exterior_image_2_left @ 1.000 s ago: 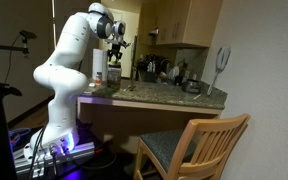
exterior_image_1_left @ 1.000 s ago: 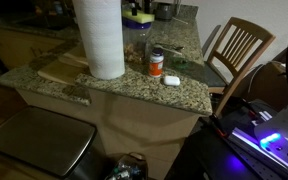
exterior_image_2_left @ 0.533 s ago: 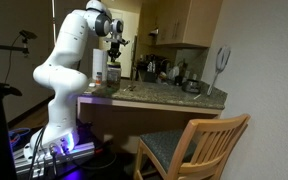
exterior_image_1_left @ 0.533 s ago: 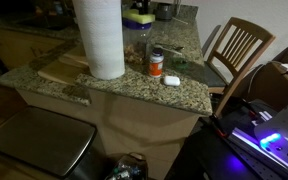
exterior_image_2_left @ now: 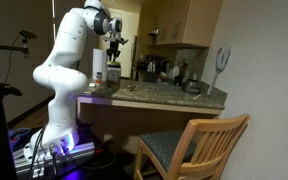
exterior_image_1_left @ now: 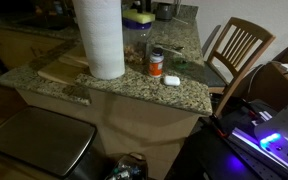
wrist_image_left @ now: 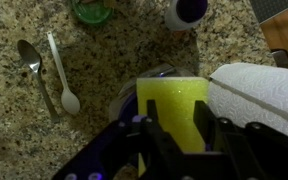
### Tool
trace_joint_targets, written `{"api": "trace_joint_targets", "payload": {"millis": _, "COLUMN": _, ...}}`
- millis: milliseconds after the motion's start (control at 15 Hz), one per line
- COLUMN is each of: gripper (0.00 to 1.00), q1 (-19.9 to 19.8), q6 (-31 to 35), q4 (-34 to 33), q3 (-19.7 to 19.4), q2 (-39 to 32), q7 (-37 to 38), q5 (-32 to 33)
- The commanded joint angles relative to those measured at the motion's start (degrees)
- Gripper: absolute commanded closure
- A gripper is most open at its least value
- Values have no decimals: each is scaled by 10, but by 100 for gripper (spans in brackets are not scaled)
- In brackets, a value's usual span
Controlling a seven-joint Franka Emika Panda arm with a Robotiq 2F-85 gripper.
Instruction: Pick up the sponge on the jar and put it on the counter
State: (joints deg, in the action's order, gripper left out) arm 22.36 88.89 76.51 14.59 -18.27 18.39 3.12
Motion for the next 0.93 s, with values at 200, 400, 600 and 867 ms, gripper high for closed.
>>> {"api": "trace_joint_targets", "payload": {"millis": 200, "gripper": 4, "q1": 4, "q6": 30, "q4": 48, "q3": -2, "q2": 37, "q7": 24, "q5": 10}}
{"api": "trace_joint_targets", "payload": {"millis": 400, "gripper": 9, "q1": 6, "q6": 17, "q4": 16, "q3": -2, "q2": 16, "q7": 26, "q5": 4}}
{"api": "trace_joint_targets", "payload": {"millis": 600, "gripper": 0, "q1": 6, "q6": 9, "q4": 16, "q3": -3, "q2": 17, "q7": 35, "q5": 1}}
{"api": "trace_joint_targets", "payload": {"millis": 867, "gripper": 0, "q1": 5, "q6": -29, "q4": 12, "q3": -3, "q2": 15, "q7": 64, "q5": -15}}
